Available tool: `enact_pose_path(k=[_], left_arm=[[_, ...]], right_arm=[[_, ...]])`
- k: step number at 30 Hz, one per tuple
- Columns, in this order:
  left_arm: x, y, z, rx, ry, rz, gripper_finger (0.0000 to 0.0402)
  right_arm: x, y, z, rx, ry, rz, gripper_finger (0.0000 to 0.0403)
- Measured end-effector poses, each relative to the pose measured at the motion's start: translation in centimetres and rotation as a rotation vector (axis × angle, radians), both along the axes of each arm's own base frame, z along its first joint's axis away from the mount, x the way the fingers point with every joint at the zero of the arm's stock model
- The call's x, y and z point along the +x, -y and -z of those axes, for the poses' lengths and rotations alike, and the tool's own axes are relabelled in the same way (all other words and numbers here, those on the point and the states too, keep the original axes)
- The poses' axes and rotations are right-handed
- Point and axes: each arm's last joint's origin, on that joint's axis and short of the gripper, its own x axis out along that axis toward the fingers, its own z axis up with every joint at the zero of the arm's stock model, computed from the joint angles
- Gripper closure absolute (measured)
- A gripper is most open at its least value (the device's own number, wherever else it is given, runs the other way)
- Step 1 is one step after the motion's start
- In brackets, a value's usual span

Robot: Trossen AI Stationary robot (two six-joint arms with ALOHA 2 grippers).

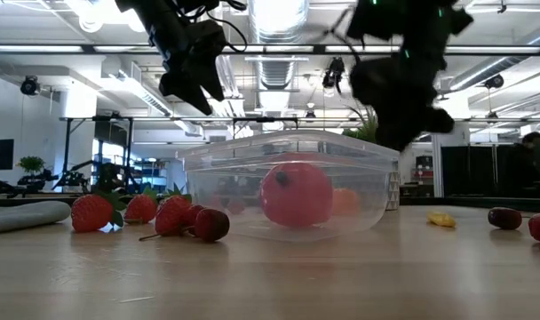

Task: Pick and placing Produce into tupperware
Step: Put the red cherry into the transparent bin

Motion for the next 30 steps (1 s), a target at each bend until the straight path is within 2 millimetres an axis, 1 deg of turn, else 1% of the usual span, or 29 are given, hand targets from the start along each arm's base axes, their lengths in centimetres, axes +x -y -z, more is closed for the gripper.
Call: enact_pose_path(k=[4,6,9,13,16,21,24,27,30], left_arm=[[-0.4,0.2,0.8,0.023,-0.037,0.043,0.0127],[-0.9,0.4,1.1,0.036,-0.045,0.051,0.0127],[-2.3,0.7,1.6,0.044,-0.05,0.054,0.0127],[-4.6,1.2,2.4,0.052,-0.038,0.017,0.0127],[-6.0,1.5,3.2,0.064,0.009,0.013,0.0127],[-7.4,1.8,5.0,0.055,0.052,-0.006,0.0127],[-8.1,2.1,6.1,-0.001,0.049,0.013,0.0127],[-8.5,2.6,7.0,-0.076,0.056,0.062,0.0127],[-8.7,3.0,7.7,-0.119,0.038,0.102,0.0127]], right_arm=[[1.2,0.0,-3.7,-0.014,0.138,-0.052,0.0324],[2.0,-0.1,-4.7,0.013,0.171,-0.084,0.0318],[3.4,-0.8,-5.2,0.068,0.188,-0.13,0.0312],[5.0,-2.1,-4.6,0.141,0.168,-0.185,0.031],[5.9,-2.6,-4.2,0.192,0.16,-0.2,0.031],[7.4,-3.3,-3.5,0.265,0.14,-0.244,0.0309],[7.9,-4.2,-2.8,0.279,0.113,-0.258,0.0308],[8.1,-5.0,-2.8,0.262,0.109,-0.259,0.0293],[8.0,-5.7,-2.7,0.245,0.1,-0.249,0.0262]])
